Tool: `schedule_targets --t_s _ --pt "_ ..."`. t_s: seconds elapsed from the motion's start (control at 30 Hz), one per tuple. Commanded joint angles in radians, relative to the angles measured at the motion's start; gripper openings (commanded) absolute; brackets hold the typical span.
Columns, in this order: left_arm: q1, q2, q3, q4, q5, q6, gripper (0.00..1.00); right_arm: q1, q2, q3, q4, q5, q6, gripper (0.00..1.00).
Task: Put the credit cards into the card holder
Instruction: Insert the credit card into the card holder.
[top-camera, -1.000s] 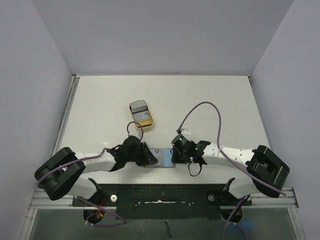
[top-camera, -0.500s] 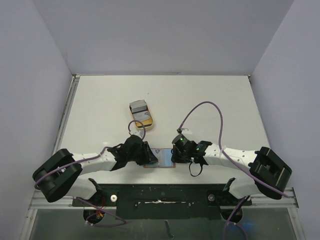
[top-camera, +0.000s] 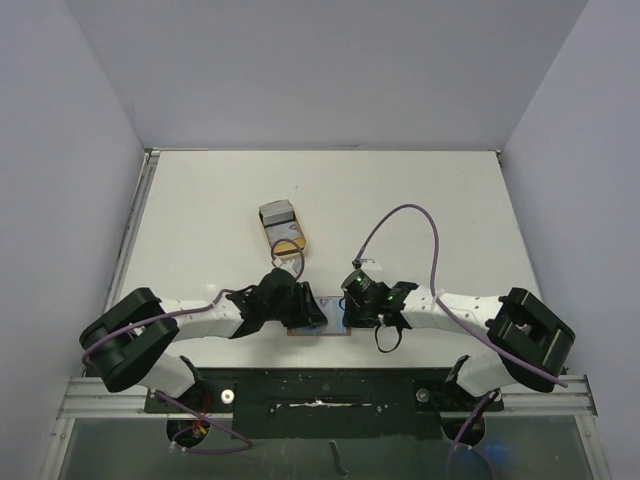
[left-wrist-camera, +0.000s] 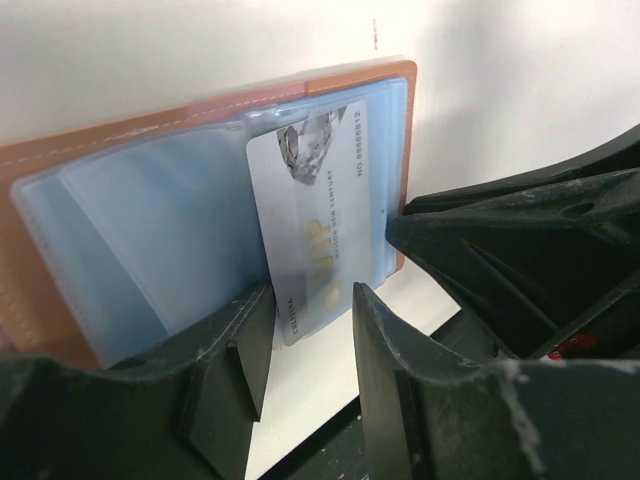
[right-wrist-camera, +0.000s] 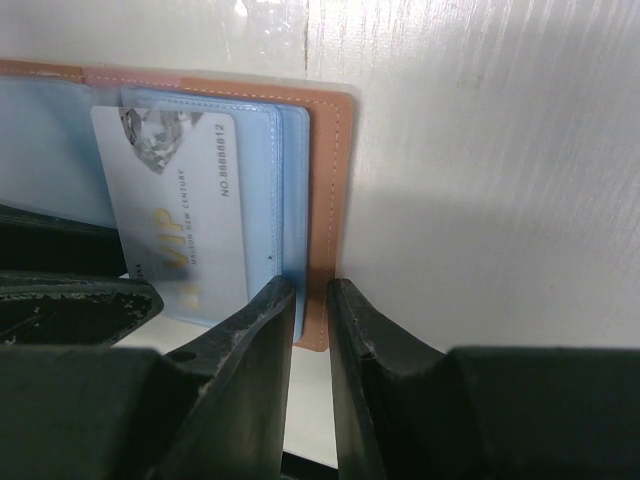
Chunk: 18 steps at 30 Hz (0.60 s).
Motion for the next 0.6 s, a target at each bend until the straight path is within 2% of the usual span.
schedule_targets --t_s 0.0,0.3,0.57 --pt "-0.02 0.038 0.057 0.018 0.005 0.052 0.36 0.007 -0.001 0.013 0.035 0.028 0.004 0.22" --pt "-0.022 -0.029 0.082 -0.111 -0.11 0.062 0.39 -0.004 -0.079 0.017 -0.02 0.066 -0.006 0.22" --pt "-0.023 -0.047 0.057 -0.073 -0.109 0.047 0.4 -0.031 -0.086 0.008 -0.011 0.065 -0.026 0.22"
